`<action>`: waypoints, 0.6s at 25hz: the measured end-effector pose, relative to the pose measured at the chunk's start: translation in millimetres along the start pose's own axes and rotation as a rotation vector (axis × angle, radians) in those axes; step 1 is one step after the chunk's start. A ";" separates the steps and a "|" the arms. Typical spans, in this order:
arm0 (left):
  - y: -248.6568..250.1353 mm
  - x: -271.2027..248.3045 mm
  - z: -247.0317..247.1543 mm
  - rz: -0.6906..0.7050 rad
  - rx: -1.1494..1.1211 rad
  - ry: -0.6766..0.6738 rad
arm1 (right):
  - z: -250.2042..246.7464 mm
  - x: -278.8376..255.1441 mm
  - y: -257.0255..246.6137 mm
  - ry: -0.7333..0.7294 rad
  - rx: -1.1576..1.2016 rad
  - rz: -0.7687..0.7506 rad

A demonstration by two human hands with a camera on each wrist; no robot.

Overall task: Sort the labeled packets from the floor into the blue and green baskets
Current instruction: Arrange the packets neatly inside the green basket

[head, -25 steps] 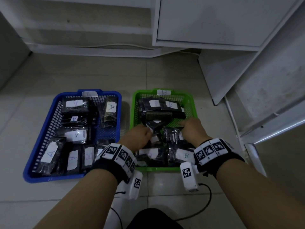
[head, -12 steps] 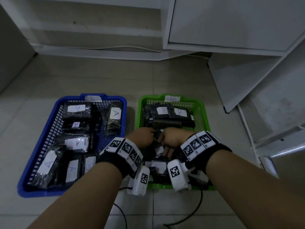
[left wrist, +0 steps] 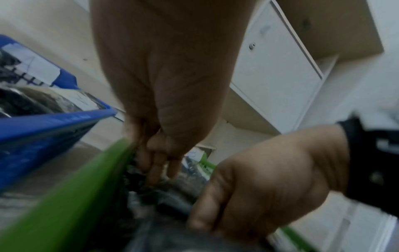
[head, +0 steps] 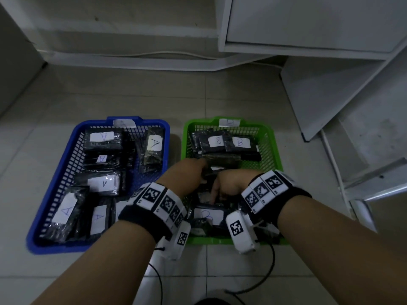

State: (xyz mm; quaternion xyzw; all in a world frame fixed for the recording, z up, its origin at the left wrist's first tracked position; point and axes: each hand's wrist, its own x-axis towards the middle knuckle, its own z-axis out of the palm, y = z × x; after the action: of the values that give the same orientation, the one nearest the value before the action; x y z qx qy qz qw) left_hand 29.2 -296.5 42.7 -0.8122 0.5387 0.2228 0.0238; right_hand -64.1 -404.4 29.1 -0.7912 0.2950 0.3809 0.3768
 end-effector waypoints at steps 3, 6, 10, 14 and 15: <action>-8.3 -2.3 14.4 0.024 0.307 -0.015 | -1.1 -1.3 -1.7 -0.037 -0.121 -0.019; -13.6 -1.0 21.0 0.030 0.281 -0.104 | -0.7 -1.2 0.0 -0.078 0.104 0.015; -13.2 -1.9 17.1 0.036 0.230 -0.119 | 2.5 -1.8 -3.3 -0.078 0.184 0.060; -14.8 -3.1 21.2 0.017 0.214 -0.044 | 5.5 5.8 -2.8 -0.002 0.337 0.042; -13.6 -2.5 21.7 0.019 0.228 0.000 | 4.6 5.7 -1.7 0.022 0.405 0.048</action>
State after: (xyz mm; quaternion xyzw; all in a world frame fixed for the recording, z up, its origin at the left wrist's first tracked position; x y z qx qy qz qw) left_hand 33.1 -282.7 21.4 -0.7991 0.5681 0.1602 0.1138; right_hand -61.5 -400.7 23.1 -0.6961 0.3884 0.3141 0.5157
